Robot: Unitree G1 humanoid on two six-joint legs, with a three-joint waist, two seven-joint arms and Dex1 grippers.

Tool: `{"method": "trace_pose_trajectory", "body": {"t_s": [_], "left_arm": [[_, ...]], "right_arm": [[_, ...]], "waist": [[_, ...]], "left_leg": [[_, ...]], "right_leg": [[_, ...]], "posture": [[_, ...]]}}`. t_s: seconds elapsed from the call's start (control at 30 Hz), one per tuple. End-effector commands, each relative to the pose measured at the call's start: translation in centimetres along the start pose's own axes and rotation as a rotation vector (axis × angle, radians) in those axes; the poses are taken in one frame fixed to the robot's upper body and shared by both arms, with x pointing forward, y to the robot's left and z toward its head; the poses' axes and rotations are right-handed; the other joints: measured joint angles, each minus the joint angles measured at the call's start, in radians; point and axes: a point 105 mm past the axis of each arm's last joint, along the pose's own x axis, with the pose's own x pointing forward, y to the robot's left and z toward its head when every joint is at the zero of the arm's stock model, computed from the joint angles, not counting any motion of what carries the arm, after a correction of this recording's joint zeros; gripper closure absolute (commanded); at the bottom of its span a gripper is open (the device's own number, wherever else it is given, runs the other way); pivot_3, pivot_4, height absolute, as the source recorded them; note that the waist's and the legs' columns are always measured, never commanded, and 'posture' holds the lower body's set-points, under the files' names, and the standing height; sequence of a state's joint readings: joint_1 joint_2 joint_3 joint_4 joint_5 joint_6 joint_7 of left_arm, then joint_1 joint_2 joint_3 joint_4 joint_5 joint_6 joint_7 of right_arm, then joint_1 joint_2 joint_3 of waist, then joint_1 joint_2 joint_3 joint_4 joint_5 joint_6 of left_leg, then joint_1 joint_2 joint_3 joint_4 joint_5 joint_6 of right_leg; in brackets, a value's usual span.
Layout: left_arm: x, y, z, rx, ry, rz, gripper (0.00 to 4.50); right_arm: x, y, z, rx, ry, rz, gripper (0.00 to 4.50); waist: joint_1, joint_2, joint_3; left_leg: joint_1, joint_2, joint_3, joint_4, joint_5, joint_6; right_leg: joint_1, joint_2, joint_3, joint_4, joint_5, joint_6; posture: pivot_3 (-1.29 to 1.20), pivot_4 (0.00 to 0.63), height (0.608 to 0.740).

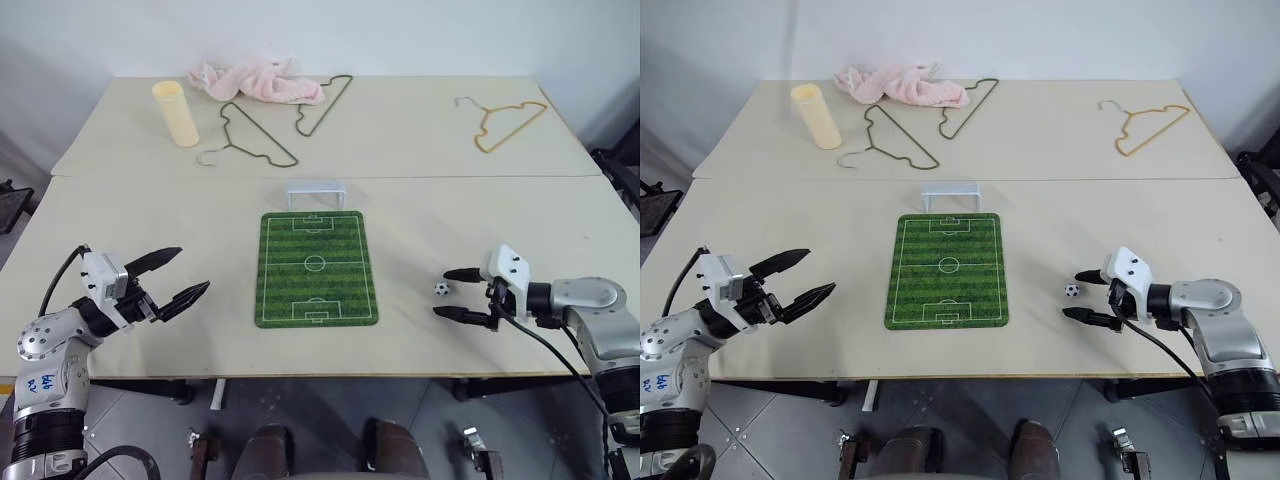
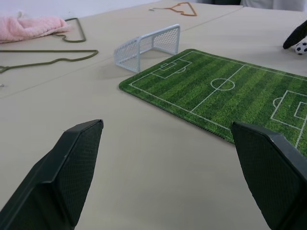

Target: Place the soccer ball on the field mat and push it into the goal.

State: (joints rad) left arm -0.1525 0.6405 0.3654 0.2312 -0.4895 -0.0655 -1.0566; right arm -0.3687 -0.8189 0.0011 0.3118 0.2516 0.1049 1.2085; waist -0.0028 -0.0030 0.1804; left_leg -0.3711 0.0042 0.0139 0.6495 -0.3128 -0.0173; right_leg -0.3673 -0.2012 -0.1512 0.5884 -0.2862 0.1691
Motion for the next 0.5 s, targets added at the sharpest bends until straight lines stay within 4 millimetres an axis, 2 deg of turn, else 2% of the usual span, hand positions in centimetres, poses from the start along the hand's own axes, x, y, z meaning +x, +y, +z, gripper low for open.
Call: {"method": "trace_pose_trajectory", "body": {"t_s": [0.03,0.27,0.4,0.5], "left_arm": [[-0.1,0.0,1.2,0.035,-0.038,0.004,0.00],[0.1,0.2,1.3,0.039,-0.047,0.016,0.00],[0.2,0.0,1.1,0.035,-0.051,0.006,0.00],[-0.1,-0.7,0.8,0.020,-0.044,-0.044,0.00]], "right_arm": [[0.2,-0.2,0.0,-0.023,-0.015,-0.006,1.35],[0.7,-0.8,0.4,-0.037,-0.044,-0.022,3.66],[0.5,-1.0,1.2,-0.050,-0.066,-0.031,3.66],[0.7,-0.9,4.0,-0.081,-0.117,-0.013,3.66]], "waist": [[0.000,0.000,0.000],[-0.002,0.000,0.000],[-0.001,0.000,0.000],[-0.003,0.000,0.000]], "left_leg": [[0.000,0.000,0.000,0.000,0.000,0.000],[0.001,0.000,0.000,0.002,0.000,0.000],[0.001,0.000,0.000,0.002,0.000,0.000],[0.000,0.000,0.000,0.002,0.000,0.000]], "right_leg": [[0.000,0.000,0.000,0.000,0.000,0.000],[0.001,0.000,0.000,0.001,0.000,0.000],[0.001,0.000,0.000,0.001,0.000,0.000],[0.000,0.000,0.000,0.001,0.000,0.000]], "posture": [[0.00,0.150,0.740],[0.00,0.150,0.740],[0.00,0.150,0.740],[0.00,0.150,0.740]]}}
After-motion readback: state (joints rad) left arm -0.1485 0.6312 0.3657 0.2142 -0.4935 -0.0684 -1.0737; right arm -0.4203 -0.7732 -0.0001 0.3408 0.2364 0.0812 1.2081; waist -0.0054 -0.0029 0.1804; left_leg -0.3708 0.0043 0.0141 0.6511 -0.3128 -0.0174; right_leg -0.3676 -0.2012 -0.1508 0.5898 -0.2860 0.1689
